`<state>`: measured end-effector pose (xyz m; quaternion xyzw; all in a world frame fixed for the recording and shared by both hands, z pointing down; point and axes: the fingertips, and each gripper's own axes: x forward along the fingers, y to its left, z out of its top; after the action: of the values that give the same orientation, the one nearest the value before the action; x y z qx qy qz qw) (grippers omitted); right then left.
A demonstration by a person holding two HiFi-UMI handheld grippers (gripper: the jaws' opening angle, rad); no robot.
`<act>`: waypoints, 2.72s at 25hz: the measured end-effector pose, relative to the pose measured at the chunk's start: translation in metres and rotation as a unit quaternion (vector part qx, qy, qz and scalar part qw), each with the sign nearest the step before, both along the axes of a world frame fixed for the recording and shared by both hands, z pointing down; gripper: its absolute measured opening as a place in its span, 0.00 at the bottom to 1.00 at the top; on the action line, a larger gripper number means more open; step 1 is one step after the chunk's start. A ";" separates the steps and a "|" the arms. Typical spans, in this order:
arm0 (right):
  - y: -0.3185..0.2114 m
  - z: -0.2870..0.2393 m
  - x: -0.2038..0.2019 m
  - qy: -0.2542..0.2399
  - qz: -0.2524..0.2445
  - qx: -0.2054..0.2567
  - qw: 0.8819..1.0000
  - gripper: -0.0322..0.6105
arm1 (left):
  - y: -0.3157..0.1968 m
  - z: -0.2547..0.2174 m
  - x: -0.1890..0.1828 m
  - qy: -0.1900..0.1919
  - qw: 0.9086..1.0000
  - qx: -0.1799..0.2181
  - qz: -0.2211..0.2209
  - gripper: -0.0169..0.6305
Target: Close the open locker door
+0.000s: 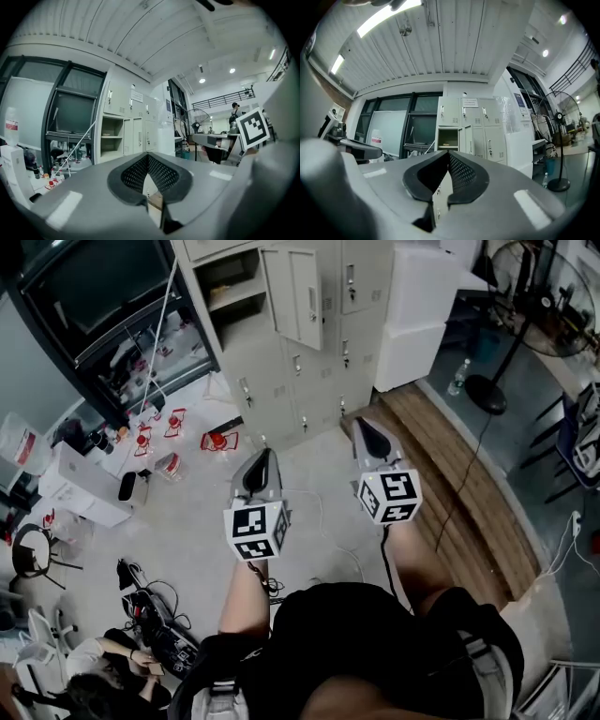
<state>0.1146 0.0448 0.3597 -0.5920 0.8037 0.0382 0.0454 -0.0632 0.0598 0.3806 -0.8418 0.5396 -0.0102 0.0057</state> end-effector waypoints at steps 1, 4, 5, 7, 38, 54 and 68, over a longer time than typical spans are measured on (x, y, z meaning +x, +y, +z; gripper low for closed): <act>-0.004 -0.001 -0.002 0.000 0.004 0.001 1.000 0.07 | -0.005 0.000 -0.005 0.000 1.000 0.000 0.002 0.03; -0.017 -0.005 -0.010 -0.001 0.019 0.003 1.000 0.07 | -0.020 -0.001 -0.017 0.001 1.000 0.002 0.011 0.03; -0.021 -0.005 -0.013 -0.001 0.023 0.004 1.000 0.07 | -0.025 -0.001 -0.021 0.001 1.000 0.002 0.016 0.03; -0.027 -0.004 -0.020 -0.003 0.033 0.003 0.999 0.07 | -0.034 -0.001 -0.028 -0.001 1.000 0.003 0.025 0.03; -0.248 0.020 0.010 0.003 0.008 -0.010 1.000 0.07 | -0.246 0.019 0.014 -0.014 1.000 -0.007 0.007 0.03; -0.437 -0.014 0.067 0.000 -0.062 0.003 0.998 0.07 | -0.410 -0.006 0.077 -0.006 0.999 -0.009 -0.054 0.03; -0.496 -0.027 0.046 -0.039 -0.145 -0.003 0.989 0.39 | -0.447 -0.004 0.053 -0.014 0.998 -0.009 -0.064 0.03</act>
<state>0.1605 -0.4510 0.3328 -0.4707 0.8786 0.0056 0.0804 -0.0107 -0.3871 0.3764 -0.8053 0.5922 -0.0273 0.0053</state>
